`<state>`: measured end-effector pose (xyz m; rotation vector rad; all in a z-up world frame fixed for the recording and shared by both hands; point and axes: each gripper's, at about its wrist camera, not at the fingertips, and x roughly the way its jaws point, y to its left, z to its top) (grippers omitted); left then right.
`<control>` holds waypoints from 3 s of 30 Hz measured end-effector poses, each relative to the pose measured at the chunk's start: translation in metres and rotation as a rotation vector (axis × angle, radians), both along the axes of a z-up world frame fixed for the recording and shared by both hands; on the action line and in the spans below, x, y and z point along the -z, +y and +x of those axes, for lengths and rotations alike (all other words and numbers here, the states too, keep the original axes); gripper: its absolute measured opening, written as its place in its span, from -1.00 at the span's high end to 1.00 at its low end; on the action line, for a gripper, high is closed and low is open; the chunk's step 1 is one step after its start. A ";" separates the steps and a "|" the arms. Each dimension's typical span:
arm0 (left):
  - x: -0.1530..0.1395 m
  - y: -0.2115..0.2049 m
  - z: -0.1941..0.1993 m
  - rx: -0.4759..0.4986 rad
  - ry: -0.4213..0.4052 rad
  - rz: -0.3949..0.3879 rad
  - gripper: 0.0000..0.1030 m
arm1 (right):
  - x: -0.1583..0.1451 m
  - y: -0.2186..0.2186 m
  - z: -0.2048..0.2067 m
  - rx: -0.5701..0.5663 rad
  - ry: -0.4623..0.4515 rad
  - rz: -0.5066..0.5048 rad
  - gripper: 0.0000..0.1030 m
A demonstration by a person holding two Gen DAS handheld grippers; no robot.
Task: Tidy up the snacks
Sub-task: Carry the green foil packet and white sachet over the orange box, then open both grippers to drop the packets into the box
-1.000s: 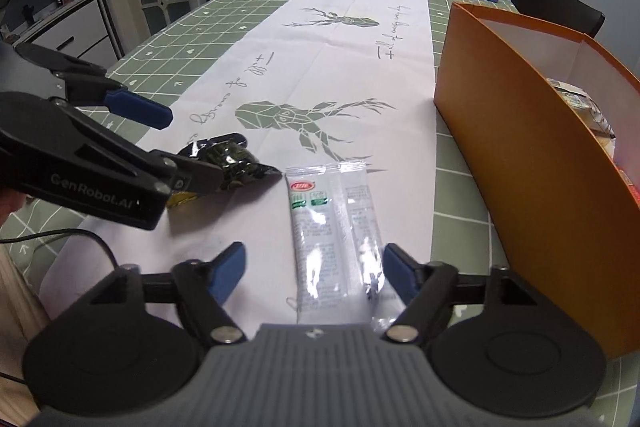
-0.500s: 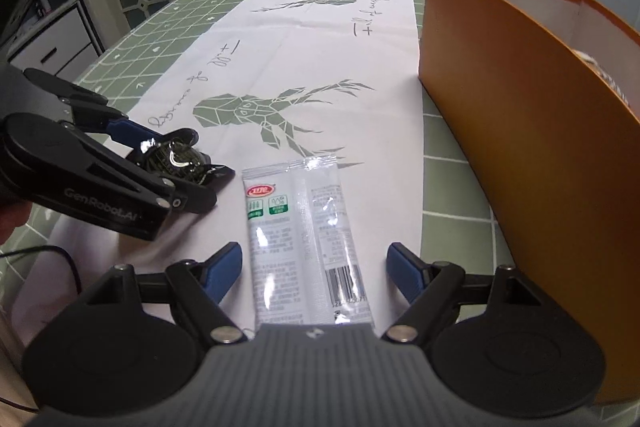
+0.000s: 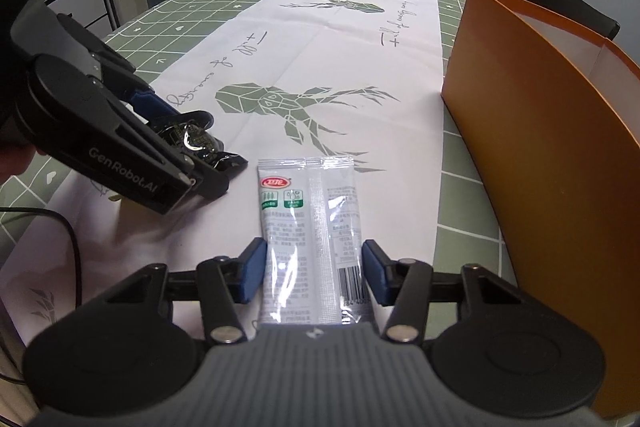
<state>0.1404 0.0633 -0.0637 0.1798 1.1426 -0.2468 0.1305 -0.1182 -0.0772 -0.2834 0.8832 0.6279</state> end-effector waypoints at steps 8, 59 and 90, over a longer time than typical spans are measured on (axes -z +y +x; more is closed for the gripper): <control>-0.005 0.003 0.003 -0.019 0.069 -0.011 -0.35 | -0.007 -0.005 0.023 -0.005 0.134 0.039 0.11; -0.088 -0.223 0.147 0.344 -0.208 0.219 -0.34 | -0.060 -0.187 0.155 0.213 0.132 -0.175 0.12; -0.061 -0.225 0.150 0.419 -0.211 0.331 -0.63 | -0.078 -0.177 0.143 0.234 0.077 -0.142 -0.24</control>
